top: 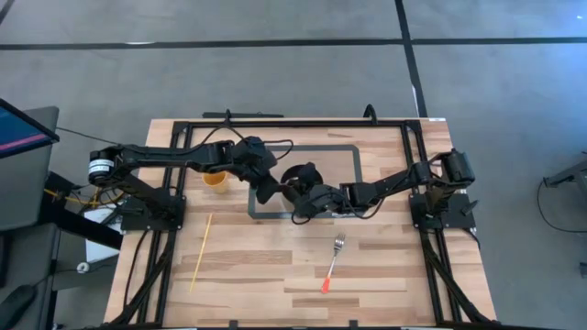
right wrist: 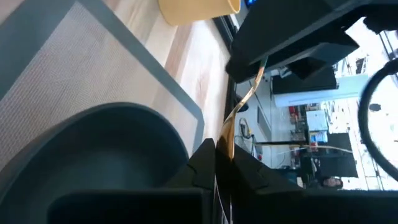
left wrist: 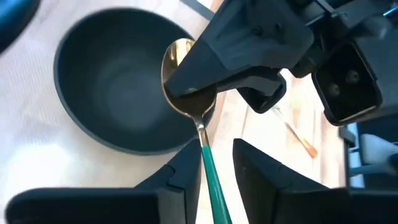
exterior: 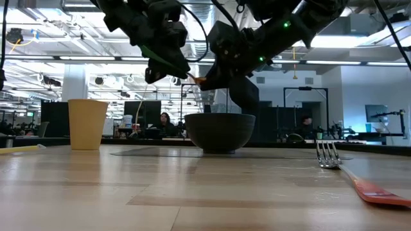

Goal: Pick & Place Utensil
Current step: Put the gold spoon into the black bowl

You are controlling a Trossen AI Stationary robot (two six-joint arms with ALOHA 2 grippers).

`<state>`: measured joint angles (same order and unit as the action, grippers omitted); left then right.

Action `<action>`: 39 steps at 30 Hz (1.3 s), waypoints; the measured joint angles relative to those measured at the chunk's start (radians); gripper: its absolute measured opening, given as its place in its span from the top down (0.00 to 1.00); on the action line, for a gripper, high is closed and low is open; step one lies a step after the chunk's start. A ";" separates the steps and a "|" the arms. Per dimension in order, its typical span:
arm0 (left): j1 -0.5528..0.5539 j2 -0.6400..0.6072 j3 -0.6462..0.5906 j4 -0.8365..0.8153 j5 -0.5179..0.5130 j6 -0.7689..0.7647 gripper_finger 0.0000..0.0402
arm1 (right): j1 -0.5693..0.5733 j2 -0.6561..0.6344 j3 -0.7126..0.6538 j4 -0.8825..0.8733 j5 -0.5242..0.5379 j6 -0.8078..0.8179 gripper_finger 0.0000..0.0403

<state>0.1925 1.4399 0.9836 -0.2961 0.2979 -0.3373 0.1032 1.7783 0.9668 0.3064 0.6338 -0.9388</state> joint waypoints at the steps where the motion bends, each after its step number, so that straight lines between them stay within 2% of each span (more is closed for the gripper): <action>1: 0.000 0.000 0.000 0.003 -0.003 0.013 0.76 | 0.000 0.000 0.001 -0.011 0.000 0.006 0.96; 6: 0.000 0.000 0.000 0.012 -0.011 0.016 0.75 | -0.006 0.000 0.001 -0.061 0.066 0.017 0.97; 10: 0.000 0.000 0.000 0.012 -0.034 0.016 0.75 | -0.013 0.000 0.000 -0.081 0.075 0.032 0.98; 17: -0.002 -0.002 0.003 0.013 -0.059 0.017 0.75 | -0.014 0.002 -0.002 -0.130 0.150 0.032 0.94; 25: -0.001 -0.002 0.003 0.008 -0.066 0.013 0.87 | -0.019 0.003 -0.003 -0.136 0.155 0.043 0.98; 32: -0.001 -0.003 0.004 -0.001 -0.063 0.019 0.90 | -0.019 0.003 -0.003 -0.130 0.151 0.049 0.94; 39: -0.001 -0.003 0.004 0.003 -0.063 0.020 0.97 | -0.019 0.003 -0.004 -0.132 0.149 0.049 0.98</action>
<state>0.1913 1.4364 0.9874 -0.2934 0.2348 -0.3172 0.0845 1.7813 0.9630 0.1745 0.7825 -0.8902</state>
